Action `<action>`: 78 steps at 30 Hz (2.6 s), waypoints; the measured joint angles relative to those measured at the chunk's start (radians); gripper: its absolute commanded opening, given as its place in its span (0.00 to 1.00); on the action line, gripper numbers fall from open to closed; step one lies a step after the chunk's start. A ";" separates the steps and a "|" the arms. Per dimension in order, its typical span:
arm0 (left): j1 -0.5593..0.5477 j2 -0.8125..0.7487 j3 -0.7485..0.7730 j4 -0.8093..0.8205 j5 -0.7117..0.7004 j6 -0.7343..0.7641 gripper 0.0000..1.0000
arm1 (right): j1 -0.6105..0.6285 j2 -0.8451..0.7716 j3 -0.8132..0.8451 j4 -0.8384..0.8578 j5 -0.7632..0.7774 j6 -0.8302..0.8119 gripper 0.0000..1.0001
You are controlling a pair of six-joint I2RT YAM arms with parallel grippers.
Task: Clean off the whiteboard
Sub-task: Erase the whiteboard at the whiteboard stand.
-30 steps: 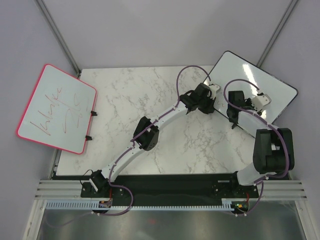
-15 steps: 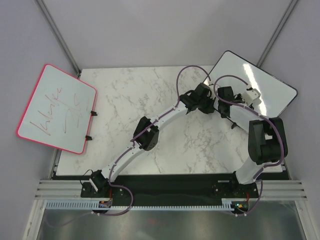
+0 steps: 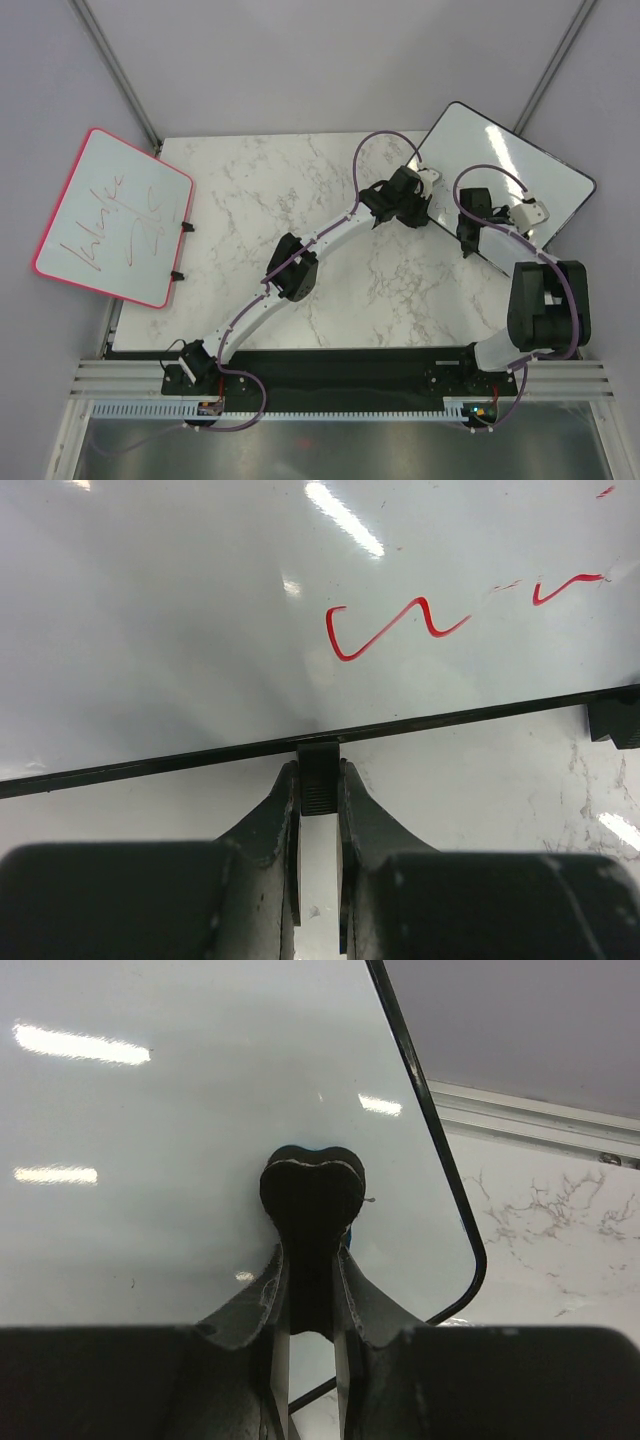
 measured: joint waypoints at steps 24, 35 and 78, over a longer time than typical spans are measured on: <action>0.000 0.000 0.002 -0.002 0.001 0.000 0.02 | 0.010 0.037 0.047 -0.058 0.035 0.002 0.00; 0.000 0.000 0.002 -0.002 0.001 0.000 0.02 | 0.090 0.101 0.129 -0.058 0.046 -0.027 0.00; 0.008 0.005 0.005 0.000 0.026 -0.008 0.02 | 0.112 0.204 0.299 0.523 -0.582 -1.023 0.00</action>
